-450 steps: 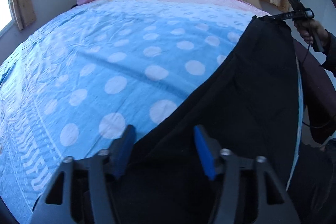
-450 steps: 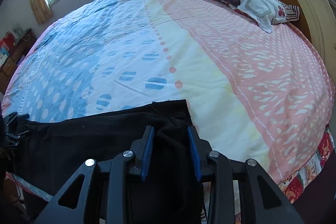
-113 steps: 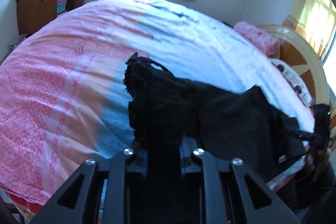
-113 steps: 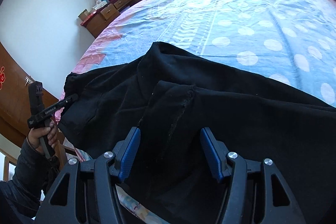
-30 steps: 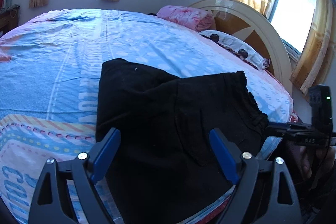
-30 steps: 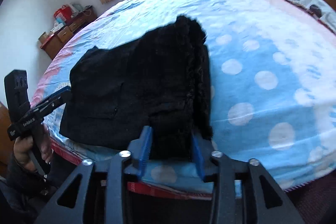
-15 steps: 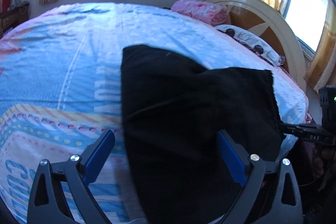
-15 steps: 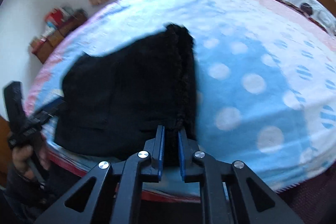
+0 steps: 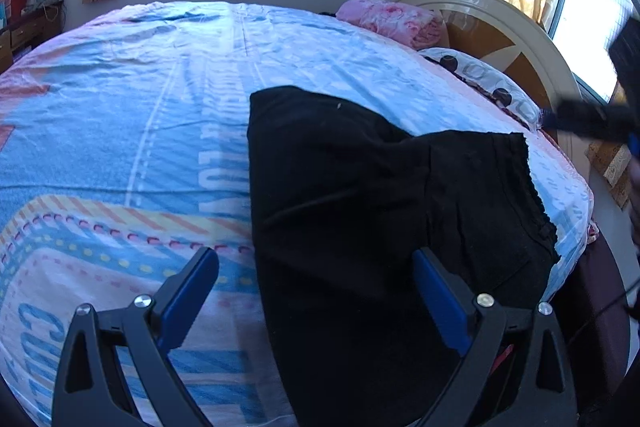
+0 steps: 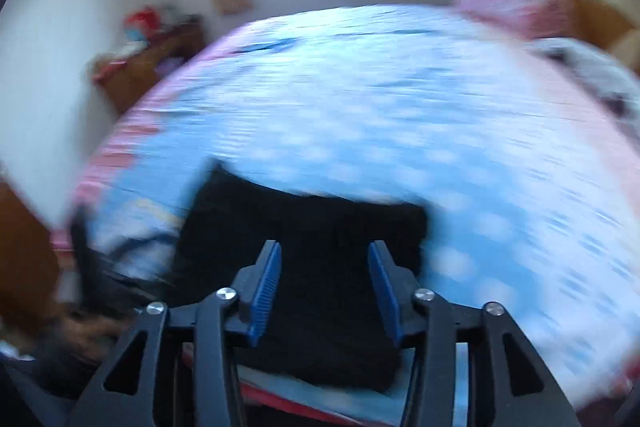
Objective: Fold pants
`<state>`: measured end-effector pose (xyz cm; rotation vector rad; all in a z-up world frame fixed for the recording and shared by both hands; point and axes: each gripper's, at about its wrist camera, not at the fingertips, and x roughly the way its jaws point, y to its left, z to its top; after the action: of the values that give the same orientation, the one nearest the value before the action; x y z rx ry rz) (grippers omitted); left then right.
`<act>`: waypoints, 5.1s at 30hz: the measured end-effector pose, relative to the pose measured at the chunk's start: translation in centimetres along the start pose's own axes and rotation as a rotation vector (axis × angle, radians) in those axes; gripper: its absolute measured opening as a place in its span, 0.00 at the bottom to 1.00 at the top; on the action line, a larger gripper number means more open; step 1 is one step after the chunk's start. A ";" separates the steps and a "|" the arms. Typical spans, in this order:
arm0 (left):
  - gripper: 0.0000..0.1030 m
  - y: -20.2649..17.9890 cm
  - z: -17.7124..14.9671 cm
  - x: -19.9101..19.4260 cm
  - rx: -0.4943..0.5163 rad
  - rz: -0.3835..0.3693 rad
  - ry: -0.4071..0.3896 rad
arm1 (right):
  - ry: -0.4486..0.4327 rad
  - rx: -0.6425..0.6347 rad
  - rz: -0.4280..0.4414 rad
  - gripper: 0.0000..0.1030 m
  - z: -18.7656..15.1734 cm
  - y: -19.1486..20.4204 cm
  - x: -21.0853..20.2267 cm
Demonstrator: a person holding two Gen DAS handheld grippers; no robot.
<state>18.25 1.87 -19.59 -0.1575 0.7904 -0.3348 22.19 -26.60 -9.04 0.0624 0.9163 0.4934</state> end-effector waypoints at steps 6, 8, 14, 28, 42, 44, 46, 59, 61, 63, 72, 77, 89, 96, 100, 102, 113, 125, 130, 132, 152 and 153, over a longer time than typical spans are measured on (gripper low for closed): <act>0.99 1.4 -0.4 0.4 -0.032 0.008 0.030 | 0.131 -0.075 0.074 0.47 6.4 4.0 10.3; 0.99 1.2 -0.4 0.4 -0.026 0.017 0.033 | 0.173 -0.046 0.105 0.47 7.5 4.1 12.8; 1.00 1.1 -0.5 0.5 -0.018 0.015 0.030 | 0.316 -0.017 0.191 0.47 8.6 4.9 18.6; 1.00 0.8 -0.9 0.4 0.009 0.025 0.018 | 0.380 -0.136 0.230 0.14 7.3 6.9 20.1; 1.00 0.0 -1.1 0.6 0.054 0.050 0.009 | 0.332 -0.181 0.187 0.36 8.5 5.8 22.5; 1.00 0.1 -0.9 0.6 0.048 0.050 0.007 | 0.287 -0.166 0.153 0.52 8.7 4.8 20.5; 1.00 0.1 -0.9 0.7 0.050 0.055 0.007 | 0.219 -0.138 0.134 0.52 8.6 3.9 17.8; 1.00 -0.3 -1.3 0.7 0.052 0.068 -0.005 | 0.182 -0.103 0.030 0.51 0.4 1.7 14.2; 1.00 0.2 -0.9 0.3 0.015 0.061 -0.003 | 0.161 -0.072 0.052 0.51 0.5 1.4 13.8; 1.00 1.2 -0.2 -0.9 -0.027 0.081 -0.042 | 0.133 -0.046 0.063 0.51 0.6 1.5 12.8; 0.93 2.1 7.7 -3.4 0.205 0.020 -0.112 | -0.016 0.011 0.021 0.52 -2.1 -0.4 8.1; 0.70 0.1 10.7 -0.1 0.451 -0.075 -0.043 | -0.051 0.026 -0.027 0.52 -4.6 -1.4 6.9; 0.25 -2.2 11.2 6.9 0.548 -0.261 0.200 | -0.091 -0.036 -0.065 0.52 -6.9 -2.1 6.7; 0.13 -0.9 12.4 6.7 0.448 -0.292 0.193 | -0.091 -0.040 -0.046 0.52 -7.2 -2.8 7.4; 0.13 -0.3 11.9 8.8 0.361 -0.259 0.219 | -0.069 -0.016 -0.055 0.52 -7.2 -3.1 7.4; 0.13 -0.1 11.8 9.1 0.320 -0.260 0.211 | -0.051 -0.015 -0.069 0.52 -7.4 -2.8 7.3; 0.62 -2.6 11.2 5.6 0.469 -0.091 0.054 | -0.156 0.009 -0.024 0.52 -5.7 -1.8 4.0; 0.96 -1.8 7.0 5.8 0.381 -0.012 0.085 | -0.102 0.289 0.034 0.52 -2.5 -9.1 8.9; 0.97 -1.1 6.9 4.9 0.299 -0.015 0.085 | -0.162 0.238 -0.014 0.52 -3.5 -7.2 5.3; 0.97 -1.2 6.5 4.1 0.284 -0.010 0.083 | -0.186 0.195 0.001 0.52 -4.6 -6.0 3.6; 0.97 -0.3 1.8 1.1 0.134 -0.071 0.098 | -0.125 0.085 0.062 0.57 -11.4 -1.4 0.9; 0.97 0.0 1.6 1.2 0.112 -0.082 0.109 | -0.158 0.094 0.043 0.58 -11.1 -1.9 -0.1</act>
<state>20.20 1.45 -19.30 -0.0666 0.8722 -0.4675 14.26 -30.04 -16.33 0.2045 0.7838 0.4783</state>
